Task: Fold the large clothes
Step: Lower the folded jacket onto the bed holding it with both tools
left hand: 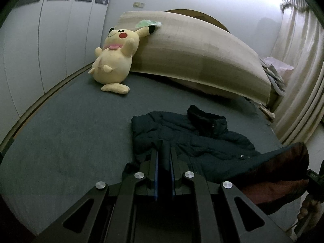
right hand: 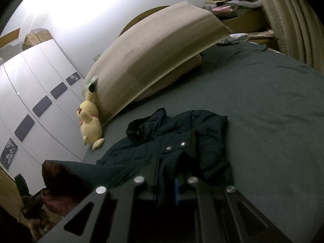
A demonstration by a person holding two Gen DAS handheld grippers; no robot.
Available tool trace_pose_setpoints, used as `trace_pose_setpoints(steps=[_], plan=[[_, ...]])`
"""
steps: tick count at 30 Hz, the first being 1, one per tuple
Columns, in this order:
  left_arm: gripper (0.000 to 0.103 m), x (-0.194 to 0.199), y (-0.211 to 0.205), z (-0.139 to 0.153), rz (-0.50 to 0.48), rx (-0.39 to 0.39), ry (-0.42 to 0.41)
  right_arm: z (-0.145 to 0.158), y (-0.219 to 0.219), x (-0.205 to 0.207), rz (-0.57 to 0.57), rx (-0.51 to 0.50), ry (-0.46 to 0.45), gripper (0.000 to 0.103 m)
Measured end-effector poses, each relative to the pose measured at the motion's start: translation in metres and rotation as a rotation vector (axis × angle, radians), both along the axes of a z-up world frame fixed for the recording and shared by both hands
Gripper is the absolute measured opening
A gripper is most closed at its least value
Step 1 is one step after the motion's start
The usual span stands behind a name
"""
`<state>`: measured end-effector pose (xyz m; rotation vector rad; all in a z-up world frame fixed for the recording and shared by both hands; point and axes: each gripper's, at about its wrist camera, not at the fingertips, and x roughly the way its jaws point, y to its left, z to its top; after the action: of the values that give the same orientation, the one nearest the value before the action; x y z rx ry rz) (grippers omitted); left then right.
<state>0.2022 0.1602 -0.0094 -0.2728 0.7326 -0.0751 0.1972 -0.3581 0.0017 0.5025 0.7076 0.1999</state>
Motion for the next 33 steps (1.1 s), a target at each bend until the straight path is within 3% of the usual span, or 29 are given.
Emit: trace_pose_setpoints(steps=[33], plan=[[0.01, 0.034, -0.01, -0.015, 0.009, 0.027, 0.038, -0.006, 0.002, 0.026, 0.004, -0.017, 0.017, 0.012]])
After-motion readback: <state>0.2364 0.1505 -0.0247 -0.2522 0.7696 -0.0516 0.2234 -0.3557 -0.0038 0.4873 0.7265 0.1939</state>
